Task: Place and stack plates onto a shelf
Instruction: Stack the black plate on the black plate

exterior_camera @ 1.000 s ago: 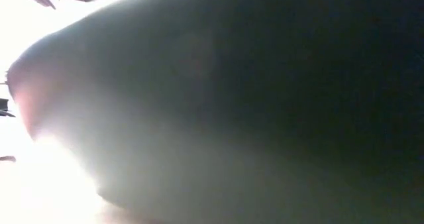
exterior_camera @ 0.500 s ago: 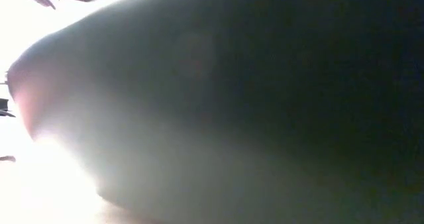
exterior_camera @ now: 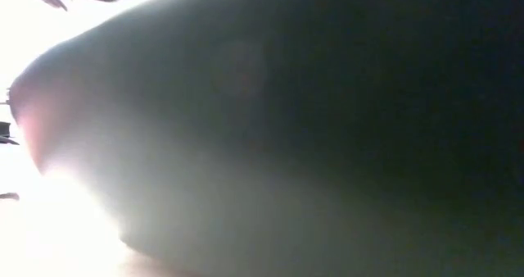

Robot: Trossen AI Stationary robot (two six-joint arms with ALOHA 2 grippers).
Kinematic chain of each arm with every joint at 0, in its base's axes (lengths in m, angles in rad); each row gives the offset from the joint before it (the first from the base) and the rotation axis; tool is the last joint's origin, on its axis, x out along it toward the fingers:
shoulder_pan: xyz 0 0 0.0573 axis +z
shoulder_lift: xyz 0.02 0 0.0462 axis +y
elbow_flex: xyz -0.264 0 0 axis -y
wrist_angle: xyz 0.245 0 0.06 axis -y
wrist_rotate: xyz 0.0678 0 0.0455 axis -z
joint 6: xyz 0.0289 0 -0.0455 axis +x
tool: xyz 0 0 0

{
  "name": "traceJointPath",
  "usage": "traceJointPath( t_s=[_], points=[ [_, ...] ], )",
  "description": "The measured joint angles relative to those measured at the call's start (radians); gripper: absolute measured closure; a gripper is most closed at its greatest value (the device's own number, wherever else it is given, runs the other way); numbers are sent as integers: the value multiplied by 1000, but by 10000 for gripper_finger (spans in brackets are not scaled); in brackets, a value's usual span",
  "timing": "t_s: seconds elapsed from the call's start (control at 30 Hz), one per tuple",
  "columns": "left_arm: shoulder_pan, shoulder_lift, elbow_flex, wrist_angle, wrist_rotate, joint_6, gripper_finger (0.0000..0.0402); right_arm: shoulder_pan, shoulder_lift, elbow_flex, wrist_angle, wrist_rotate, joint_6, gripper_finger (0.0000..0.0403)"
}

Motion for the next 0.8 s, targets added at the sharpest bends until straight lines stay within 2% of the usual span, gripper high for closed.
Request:
traceJointPath(
  t_s=[0.17,0.27,0.37,0.47,0.6,0.67,0.8],
  points=[
    [0,0,0,-5,0,-99,284,122,-92,-163,26,0,117,243],
    [0,11,0,-2,16,-139,284,177,-148,-284,140,3,160,243],
    [-14,48,10,-6,91,-182,284,214,-194,-408,311,3,188,243],
    [-47,114,98,-100,133,-194,284,231,-235,-505,471,4,168,243],
    [-73,237,262,-358,135,-220,284,234,-293,-574,614,6,138,243],
    [-78,301,331,-445,156,-245,284,233,-325,-587,634,6,130,243],
    [-79,428,433,-471,219,-292,284,233,-374,-591,623,2,137,243]
  ],
)
